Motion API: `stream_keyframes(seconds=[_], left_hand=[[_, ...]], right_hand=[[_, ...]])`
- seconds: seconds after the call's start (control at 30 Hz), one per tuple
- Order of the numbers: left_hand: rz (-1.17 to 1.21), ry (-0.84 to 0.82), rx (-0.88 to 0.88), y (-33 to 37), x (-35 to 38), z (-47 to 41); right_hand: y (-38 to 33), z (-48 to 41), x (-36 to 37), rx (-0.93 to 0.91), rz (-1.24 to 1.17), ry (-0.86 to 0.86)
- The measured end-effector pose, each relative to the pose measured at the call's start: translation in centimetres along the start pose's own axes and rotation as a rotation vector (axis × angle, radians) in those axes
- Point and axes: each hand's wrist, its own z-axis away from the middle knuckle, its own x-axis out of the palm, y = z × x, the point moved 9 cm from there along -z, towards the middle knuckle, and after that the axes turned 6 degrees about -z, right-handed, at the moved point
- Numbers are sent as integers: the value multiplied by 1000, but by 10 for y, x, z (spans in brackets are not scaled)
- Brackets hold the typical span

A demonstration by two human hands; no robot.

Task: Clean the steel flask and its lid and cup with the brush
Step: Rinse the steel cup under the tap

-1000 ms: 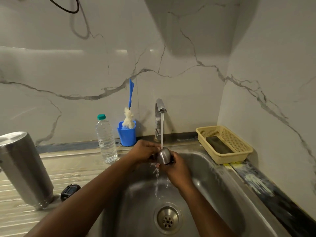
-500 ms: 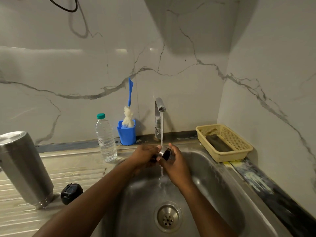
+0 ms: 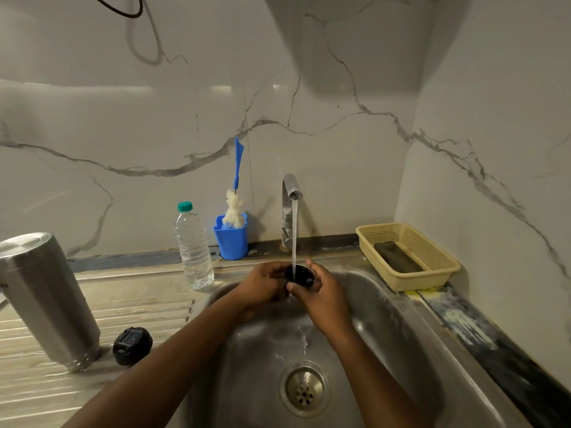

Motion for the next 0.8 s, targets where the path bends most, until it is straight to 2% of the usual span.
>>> stream_keyframes(seconds=[0.17,0.33,0.57,0.67,0.8], left_hand=[[101,44,49,-3,-3,3],[271,27,-2,-6,5,7],[288,1,9,-5,-4,13],[256,62,-37,-11,-15,11],[284,198,-111,-22,-30,8]], right_hand=[[5,-2,-1,36,-109,-8],[18,-2,6,133,-201,-40],[19,-3,8,148,-210,-65],[20,-3,1,151,-225,-9],[22,2,12,139,-104,-107]])
